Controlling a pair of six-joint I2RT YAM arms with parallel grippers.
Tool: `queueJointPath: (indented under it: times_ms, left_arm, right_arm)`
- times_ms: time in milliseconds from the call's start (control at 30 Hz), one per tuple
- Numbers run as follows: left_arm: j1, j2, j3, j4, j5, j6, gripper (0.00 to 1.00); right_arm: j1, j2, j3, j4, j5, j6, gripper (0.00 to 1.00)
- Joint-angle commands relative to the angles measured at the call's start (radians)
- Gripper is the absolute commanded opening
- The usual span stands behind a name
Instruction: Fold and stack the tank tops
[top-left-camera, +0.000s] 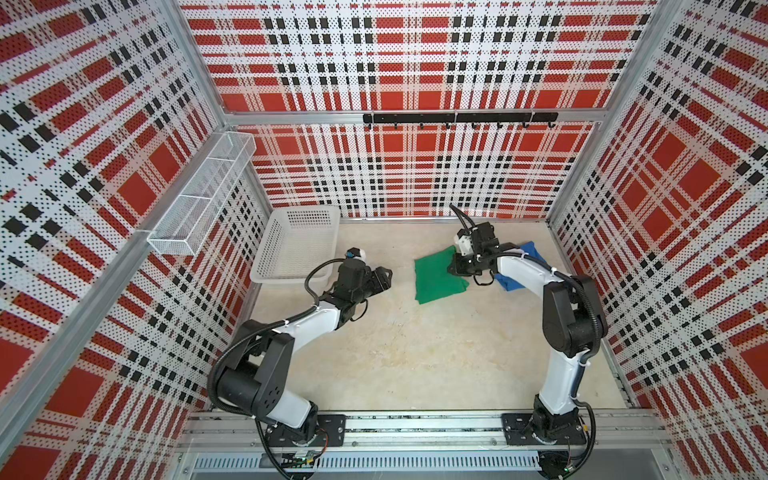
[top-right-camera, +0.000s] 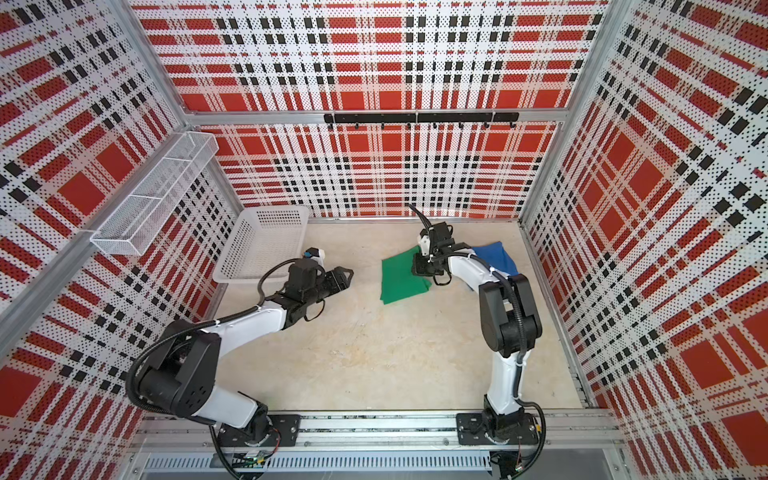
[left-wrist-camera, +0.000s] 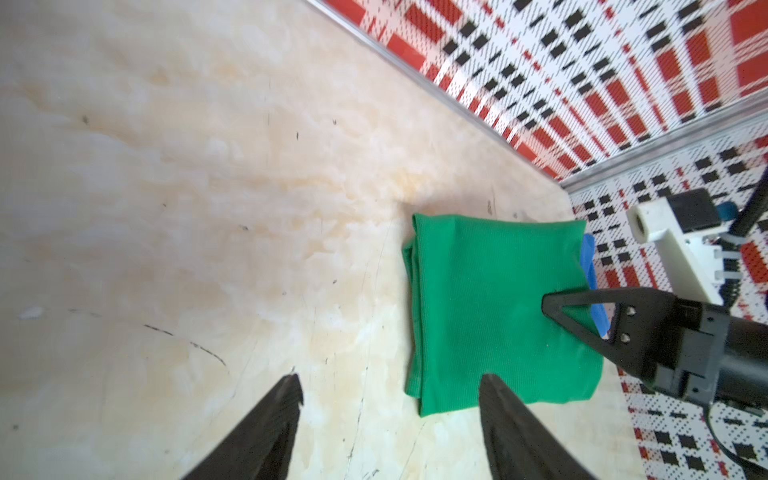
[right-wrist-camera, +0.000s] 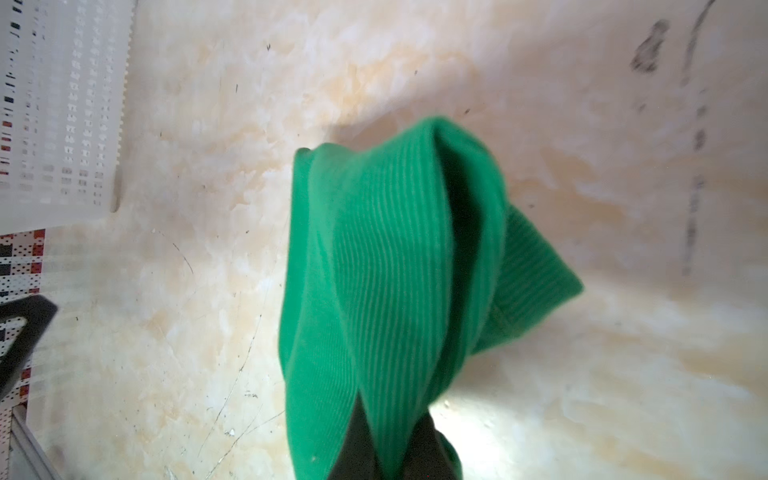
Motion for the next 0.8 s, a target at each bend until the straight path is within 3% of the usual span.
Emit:
queueJointPath:
  times_ms: [0,367,767]
  left_arm:
    - [0.008,-0.045,-0.020,-0.078,-0.035,0.029,0.72]
    - [0.016,-0.069,-0.030,-0.083,-0.034,0.031,0.72]
    - [0.016,-0.051,-0.009,-0.088,-0.030,0.036,0.72]
  right_arm:
    - [-0.038,-0.069,0.078,-0.128,0.002,-0.140,0.00]
    - [-0.251,-0.038,0.372,-0.396,-0.091,-0.330,0.00]
    - [-0.517,0.032,0.330,-0.470,-0.232,-0.516,0.00]
